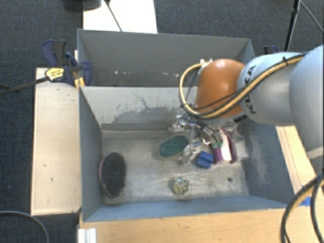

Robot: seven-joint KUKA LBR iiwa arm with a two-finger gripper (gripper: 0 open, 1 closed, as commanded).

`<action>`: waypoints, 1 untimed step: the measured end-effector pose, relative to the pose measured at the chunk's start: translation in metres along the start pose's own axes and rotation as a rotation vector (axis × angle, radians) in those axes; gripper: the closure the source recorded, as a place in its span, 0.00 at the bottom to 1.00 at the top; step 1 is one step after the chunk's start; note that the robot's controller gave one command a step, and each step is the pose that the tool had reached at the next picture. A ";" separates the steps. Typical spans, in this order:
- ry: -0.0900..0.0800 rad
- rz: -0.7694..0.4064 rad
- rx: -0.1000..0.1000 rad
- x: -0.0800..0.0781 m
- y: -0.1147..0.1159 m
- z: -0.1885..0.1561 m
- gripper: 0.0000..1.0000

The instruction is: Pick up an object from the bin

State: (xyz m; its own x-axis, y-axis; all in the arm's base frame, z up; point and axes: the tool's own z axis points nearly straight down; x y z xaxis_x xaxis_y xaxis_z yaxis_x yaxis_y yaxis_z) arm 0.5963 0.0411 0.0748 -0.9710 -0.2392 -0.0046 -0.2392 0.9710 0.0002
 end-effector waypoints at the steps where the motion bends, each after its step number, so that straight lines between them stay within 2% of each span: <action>1: -0.003 0.005 0.000 -0.001 0.000 -0.001 0.00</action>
Offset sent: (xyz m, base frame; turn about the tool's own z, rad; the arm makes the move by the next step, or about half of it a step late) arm 0.0000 0.0000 0.0000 0.0000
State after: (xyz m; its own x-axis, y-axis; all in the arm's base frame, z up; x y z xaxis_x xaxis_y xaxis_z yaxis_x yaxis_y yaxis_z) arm 0.5977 0.0413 0.0761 -0.9720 -0.2346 -0.0080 -0.2347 0.9721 0.0003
